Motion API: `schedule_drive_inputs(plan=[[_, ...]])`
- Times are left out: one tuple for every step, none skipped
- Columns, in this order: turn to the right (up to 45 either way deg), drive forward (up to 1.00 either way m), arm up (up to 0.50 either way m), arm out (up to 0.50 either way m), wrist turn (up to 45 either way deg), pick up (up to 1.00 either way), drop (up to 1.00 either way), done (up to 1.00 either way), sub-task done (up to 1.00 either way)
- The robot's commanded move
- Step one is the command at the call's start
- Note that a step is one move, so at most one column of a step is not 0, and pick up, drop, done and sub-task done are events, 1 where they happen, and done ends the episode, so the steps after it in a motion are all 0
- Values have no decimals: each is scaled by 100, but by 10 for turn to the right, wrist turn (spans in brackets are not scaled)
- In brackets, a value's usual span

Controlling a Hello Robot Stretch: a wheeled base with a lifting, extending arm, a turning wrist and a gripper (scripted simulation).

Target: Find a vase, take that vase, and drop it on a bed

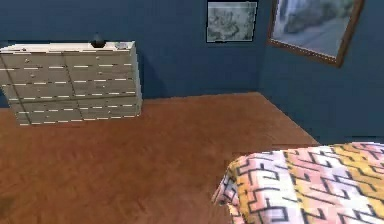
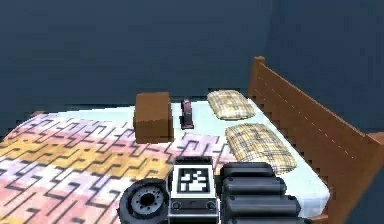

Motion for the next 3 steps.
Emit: schedule_drive_inputs(plan=[[450,0,0,0,0,0,0,0,0],[450,0,0,0,0,0,0,0,0],[90,0,0,0,0,0,0,0,0]])
